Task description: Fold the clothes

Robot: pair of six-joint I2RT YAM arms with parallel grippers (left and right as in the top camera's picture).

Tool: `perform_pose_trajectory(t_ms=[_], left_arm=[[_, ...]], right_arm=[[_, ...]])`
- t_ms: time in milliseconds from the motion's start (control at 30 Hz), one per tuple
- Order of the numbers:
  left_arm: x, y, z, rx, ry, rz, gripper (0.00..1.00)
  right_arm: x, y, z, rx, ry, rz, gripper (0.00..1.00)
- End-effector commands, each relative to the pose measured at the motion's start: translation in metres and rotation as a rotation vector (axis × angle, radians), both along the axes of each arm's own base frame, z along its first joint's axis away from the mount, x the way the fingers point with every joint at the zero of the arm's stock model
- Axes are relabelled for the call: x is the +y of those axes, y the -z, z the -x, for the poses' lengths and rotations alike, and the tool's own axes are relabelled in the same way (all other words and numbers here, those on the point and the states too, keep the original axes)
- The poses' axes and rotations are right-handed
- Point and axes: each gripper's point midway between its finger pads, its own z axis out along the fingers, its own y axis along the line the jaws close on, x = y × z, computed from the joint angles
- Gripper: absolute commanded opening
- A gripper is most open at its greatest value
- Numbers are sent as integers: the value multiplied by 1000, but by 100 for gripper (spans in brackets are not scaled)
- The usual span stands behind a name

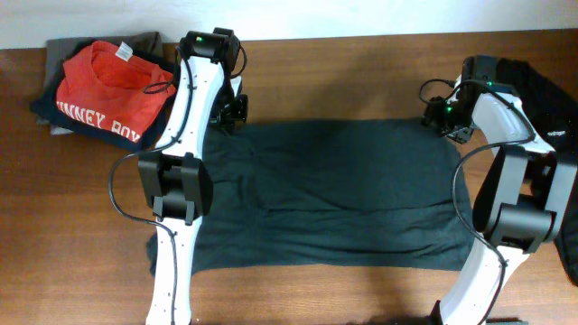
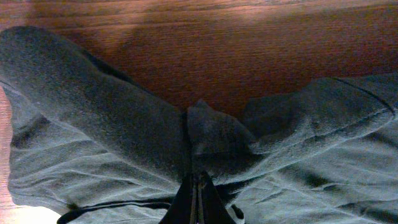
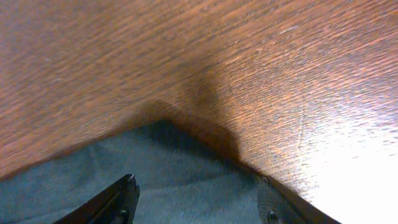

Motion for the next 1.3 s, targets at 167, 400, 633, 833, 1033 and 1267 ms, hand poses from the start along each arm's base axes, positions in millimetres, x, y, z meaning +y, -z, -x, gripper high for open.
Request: perform_pose_trajectory(t_ms=[167,400,633,833,1033,1267], left_arm=[[-4,-13,-4,-40,-11,16,1],[-5,-13,-8,-58,-10,20,1],[-6,-13,-14,-82,-9,24,1],[-6,-13,-15,-85,-10,25,1],[-6,-12,-16,-91,-10,25,1],[-5,-12,-17,-95,-10,20,1]], right_arm=[[-2,18,-6,19,-8,17,64],[-2,17,-8,11,-7,20,39],[-3,16,-9,4,-5,25,4],[-13,6,-15,-7,10,68,17],[-19,-15,-31,-56,-151,154,54],[-22,-10,-25,-23,-249,204,52]])
